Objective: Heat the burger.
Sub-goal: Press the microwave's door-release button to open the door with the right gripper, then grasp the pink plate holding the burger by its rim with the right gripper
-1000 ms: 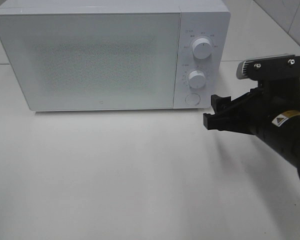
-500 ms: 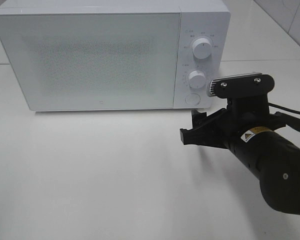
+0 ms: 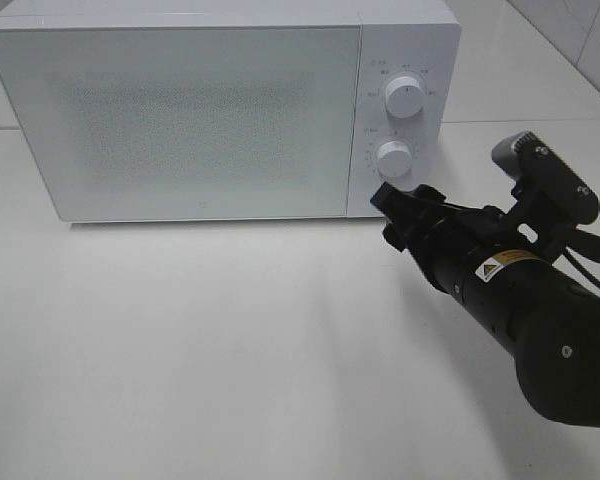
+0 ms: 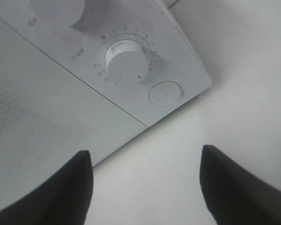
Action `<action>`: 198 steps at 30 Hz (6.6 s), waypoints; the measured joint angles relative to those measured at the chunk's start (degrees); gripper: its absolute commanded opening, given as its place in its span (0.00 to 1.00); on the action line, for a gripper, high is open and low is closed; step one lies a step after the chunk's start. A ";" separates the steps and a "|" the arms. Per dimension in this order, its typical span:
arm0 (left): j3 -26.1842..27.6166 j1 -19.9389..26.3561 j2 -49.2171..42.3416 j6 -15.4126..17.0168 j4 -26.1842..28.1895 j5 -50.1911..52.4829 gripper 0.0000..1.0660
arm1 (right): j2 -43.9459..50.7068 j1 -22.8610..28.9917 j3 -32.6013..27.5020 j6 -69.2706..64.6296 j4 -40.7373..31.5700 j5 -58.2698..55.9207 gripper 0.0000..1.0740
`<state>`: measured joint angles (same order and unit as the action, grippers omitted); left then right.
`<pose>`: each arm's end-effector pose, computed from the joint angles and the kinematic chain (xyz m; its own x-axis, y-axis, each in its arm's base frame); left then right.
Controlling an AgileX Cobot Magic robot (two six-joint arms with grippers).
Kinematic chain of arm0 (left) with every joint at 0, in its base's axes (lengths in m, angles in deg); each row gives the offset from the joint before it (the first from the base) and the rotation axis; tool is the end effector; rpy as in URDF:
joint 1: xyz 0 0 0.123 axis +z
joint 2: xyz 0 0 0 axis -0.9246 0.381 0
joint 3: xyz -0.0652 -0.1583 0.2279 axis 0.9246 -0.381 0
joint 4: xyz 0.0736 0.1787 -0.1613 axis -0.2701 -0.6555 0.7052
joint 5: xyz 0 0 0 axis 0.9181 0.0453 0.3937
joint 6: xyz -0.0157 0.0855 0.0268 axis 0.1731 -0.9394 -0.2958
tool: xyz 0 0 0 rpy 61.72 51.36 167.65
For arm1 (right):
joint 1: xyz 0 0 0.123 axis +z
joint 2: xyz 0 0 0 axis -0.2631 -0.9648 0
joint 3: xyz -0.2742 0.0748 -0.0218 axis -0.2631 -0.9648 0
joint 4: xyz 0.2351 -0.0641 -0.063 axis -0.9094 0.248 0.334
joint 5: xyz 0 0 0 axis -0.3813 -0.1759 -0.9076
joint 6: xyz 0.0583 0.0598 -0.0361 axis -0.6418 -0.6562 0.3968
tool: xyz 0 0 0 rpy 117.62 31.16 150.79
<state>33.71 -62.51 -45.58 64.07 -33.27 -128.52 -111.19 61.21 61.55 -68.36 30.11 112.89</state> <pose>-0.0059 -0.0012 0.2813 -0.4157 -0.1215 -0.9013 -0.1178 0.9899 -0.0790 0.2193 0.1508 0.1417 -0.3223 0.6097 -0.7241 0.0846 0.7805 0.6195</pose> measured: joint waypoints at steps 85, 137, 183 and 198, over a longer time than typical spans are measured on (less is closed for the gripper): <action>0.00 0.00 0.00 0.00 0.00 0.00 0.77 | -22.06 -12.66 24.64 -46.47 2.58 -9.00 0.00; 0.00 0.00 0.00 0.00 0.00 0.00 0.77 | -27.62 -12.09 32.20 -40.16 -4.41 -6.65 0.00; 0.00 0.00 0.00 0.00 0.00 0.00 0.77 | -19.48 -14.84 25.04 -41.88 7.33 -13.69 0.00; 0.00 0.00 0.00 0.00 0.00 0.00 0.77 | -11.57 -14.90 17.70 -41.02 16.90 -18.85 0.00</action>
<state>33.71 -62.51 -45.58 64.07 -33.27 -128.52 -122.76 46.31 79.26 -109.38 47.01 94.04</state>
